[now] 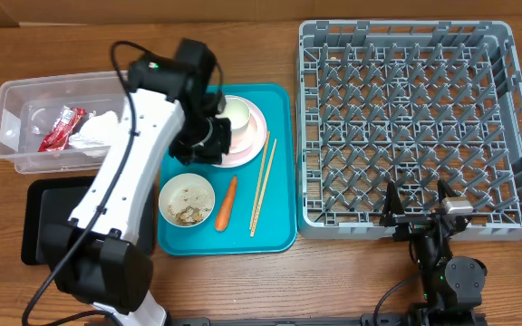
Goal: Sort waste into correct bins and load items into the dishwasher
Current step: 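Move the left gripper back over the tray toward the rice bowl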
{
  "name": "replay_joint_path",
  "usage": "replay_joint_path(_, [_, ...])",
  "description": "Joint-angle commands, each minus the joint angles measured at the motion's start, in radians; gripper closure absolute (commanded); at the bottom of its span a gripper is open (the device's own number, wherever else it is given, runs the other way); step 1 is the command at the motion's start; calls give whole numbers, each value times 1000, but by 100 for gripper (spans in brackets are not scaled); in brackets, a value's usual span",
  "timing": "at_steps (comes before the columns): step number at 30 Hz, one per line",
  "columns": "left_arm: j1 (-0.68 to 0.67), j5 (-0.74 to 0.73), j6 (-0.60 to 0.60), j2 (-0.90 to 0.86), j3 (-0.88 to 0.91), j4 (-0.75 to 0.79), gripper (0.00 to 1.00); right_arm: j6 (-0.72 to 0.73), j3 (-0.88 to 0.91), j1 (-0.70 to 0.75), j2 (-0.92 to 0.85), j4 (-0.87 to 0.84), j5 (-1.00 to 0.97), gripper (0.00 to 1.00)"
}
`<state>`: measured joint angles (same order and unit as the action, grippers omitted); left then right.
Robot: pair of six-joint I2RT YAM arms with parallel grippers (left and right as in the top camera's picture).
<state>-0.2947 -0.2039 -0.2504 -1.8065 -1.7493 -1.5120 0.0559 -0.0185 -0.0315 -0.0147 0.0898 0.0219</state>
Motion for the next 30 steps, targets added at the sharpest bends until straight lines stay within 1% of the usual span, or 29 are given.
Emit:
replay_joint_path(1, [-34,61,11,7,44,3,84,-1,11,7,12,-7,2,0])
replay_joint_path(5, [-58,81,11,7,105,22,80,-1,11,7,12,-7,2,0])
replay_joint_path(9, [-65,82,16,7,184,71,80,-1,11,7,12,-7,3,0])
replay_joint_path(12, [-65,82,64,7,237,119,79,-1,11,7,12,-7,2,0])
replay_joint_path(15, [-65,82,103,6,280,160,74,-1,11,7,12,-7,2,0])
replay_joint_path(19, [-66,82,117,6,321,217,69,-1,11,7,12,-7,2,0])
replay_joint_path(25, [-76,85,117,6,382,295,69,-1,11,7,12,-7,2,0])
replay_joint_path(30, [-89,85,124,5,409,332,66,-1,11,7,12,-7,2,0])
